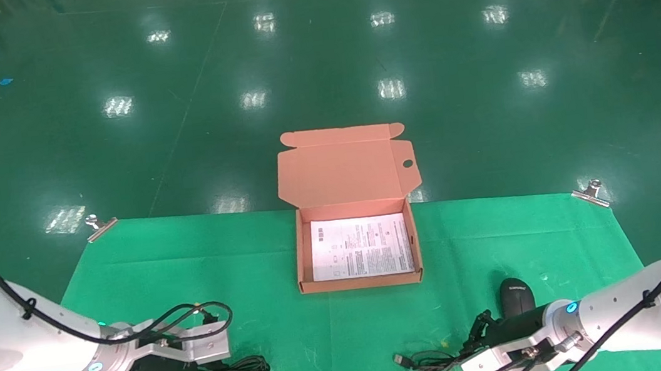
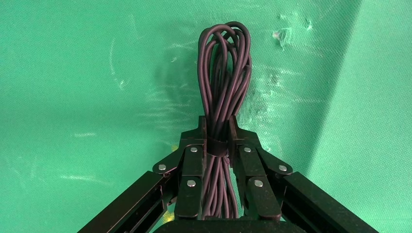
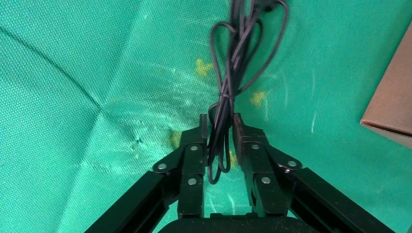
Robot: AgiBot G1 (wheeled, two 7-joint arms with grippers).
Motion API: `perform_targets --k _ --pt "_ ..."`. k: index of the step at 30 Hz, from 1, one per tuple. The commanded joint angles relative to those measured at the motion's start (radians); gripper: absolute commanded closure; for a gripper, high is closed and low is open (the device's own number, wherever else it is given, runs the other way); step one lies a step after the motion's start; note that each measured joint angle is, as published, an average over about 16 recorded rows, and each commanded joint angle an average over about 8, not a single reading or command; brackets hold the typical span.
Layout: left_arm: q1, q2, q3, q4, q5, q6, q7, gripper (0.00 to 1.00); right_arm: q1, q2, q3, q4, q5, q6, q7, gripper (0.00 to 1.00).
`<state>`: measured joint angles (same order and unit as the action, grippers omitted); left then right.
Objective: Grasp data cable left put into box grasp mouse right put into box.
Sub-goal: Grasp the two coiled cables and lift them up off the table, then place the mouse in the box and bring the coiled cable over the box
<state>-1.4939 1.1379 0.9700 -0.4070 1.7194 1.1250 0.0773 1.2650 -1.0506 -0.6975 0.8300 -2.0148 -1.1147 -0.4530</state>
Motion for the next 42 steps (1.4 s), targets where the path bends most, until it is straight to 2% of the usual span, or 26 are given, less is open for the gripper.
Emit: perform_targets --k 1,6,10,15,19,24,29,34,42 --pt "0.0 0.001 0.0 0.001 0.0 -0.001 -0.001 1.0 -0.001 -0.001 -0.001 0.001 -0.002 0.0 -0.001 1.0" --pt "-0.004 -0.017 -0.003 -0.015 -0.005 0.01 0.008 1.0 0.013 0.018 0.014 0.002 0.015 -0.005 0.014 1.0" --pt "-0.019 -0.062 -0.01 -0.065 -0.01 0.027 0.015 1.0 0.052 0.07 0.057 0.021 0.05 -0.018 0.068 1.0" --pt "-0.061 -0.137 -0.015 -0.201 0.012 0.027 -0.025 1.0 0.123 0.136 0.12 0.067 0.095 -0.027 0.162 1.0" --pt "-0.092 -0.193 -0.024 -0.354 0.045 -0.003 -0.097 1.0 0.189 0.146 0.157 0.088 0.114 -0.011 0.21 1.0" --pt "-0.12 -0.233 -0.037 -0.538 0.106 -0.073 -0.201 1.0 0.276 0.11 0.19 0.09 0.141 0.014 0.239 1.0" --pt "-0.145 -0.227 -0.049 -0.647 0.17 -0.145 -0.279 1.0 0.35 0.044 0.211 0.08 0.181 0.027 0.254 1.0" --pt "-0.172 -0.2 -0.064 -0.674 0.201 -0.203 -0.306 1.0 0.415 -0.036 0.218 0.039 0.201 0.052 0.248 1.0" --pt "-0.214 -0.163 -0.086 -0.654 0.198 -0.25 -0.291 1.0 0.506 -0.148 0.216 -0.081 0.202 0.108 0.198 1.0"
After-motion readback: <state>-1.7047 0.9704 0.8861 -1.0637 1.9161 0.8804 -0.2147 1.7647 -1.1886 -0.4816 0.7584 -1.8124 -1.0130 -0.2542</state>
